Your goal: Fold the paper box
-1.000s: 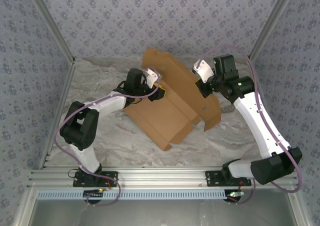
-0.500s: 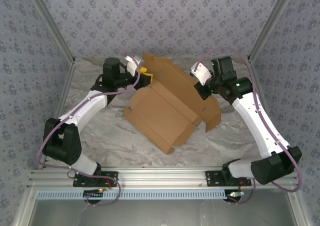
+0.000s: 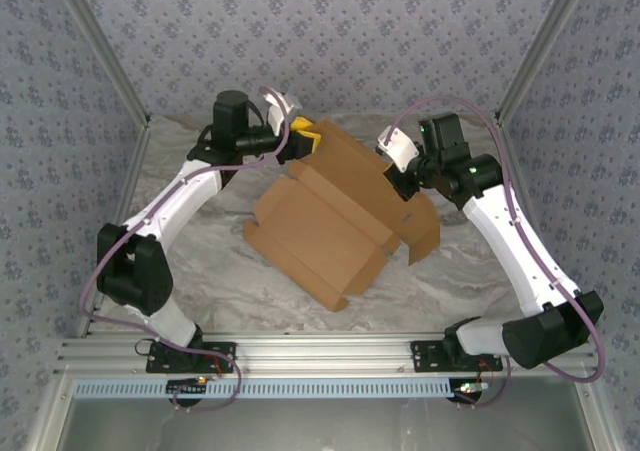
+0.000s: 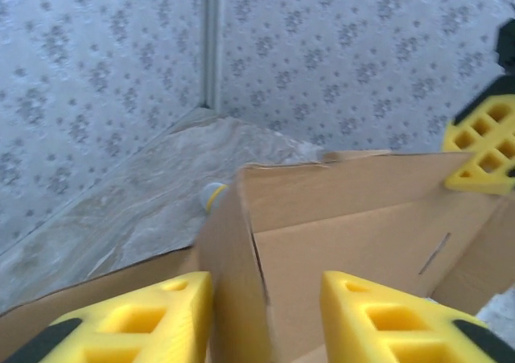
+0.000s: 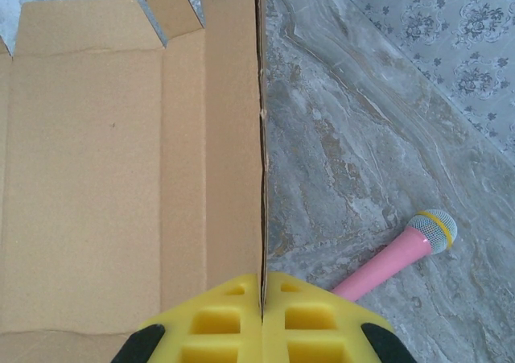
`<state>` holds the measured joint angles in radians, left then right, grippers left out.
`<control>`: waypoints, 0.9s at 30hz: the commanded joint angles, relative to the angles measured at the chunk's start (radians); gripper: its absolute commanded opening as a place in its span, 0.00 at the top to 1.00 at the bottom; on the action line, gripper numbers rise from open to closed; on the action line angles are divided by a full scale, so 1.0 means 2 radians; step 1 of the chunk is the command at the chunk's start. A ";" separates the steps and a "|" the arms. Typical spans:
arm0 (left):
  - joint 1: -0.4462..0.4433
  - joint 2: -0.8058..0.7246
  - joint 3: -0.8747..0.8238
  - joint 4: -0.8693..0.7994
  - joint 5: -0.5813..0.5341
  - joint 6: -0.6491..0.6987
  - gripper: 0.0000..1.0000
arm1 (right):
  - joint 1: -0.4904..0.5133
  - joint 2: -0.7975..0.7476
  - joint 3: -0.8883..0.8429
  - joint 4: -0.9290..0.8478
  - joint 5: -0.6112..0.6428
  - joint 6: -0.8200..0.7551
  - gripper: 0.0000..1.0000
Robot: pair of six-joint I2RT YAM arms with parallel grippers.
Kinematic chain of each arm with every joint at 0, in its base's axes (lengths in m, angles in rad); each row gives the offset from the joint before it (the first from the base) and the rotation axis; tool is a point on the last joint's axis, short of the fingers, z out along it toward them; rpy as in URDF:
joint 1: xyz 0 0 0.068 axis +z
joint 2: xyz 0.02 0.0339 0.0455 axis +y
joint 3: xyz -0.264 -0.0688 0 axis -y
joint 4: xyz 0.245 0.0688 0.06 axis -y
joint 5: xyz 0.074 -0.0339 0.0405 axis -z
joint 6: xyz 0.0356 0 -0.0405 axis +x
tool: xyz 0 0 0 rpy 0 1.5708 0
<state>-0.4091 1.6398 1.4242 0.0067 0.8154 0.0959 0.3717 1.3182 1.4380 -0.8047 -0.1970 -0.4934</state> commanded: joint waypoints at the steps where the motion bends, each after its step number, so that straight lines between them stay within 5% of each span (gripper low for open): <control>1: -0.015 0.002 0.013 -0.020 0.041 0.025 0.63 | 0.003 0.004 0.017 0.001 0.004 0.015 1.00; 8: -0.038 0.017 0.026 -0.028 0.036 0.030 0.62 | 0.010 0.009 0.017 0.009 -0.011 0.024 1.00; 14: -0.034 0.002 0.012 -0.048 -0.005 0.041 0.57 | 0.011 0.005 0.010 0.002 0.034 -0.001 1.00; 27: 0.041 -0.081 -0.122 0.018 -0.128 -0.030 0.48 | 0.008 0.010 -0.025 0.026 0.085 -0.104 1.00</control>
<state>-0.3599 1.5276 1.1988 -0.0208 0.6441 0.0822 0.3870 1.3361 1.4044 -0.7914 -0.0441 -0.6212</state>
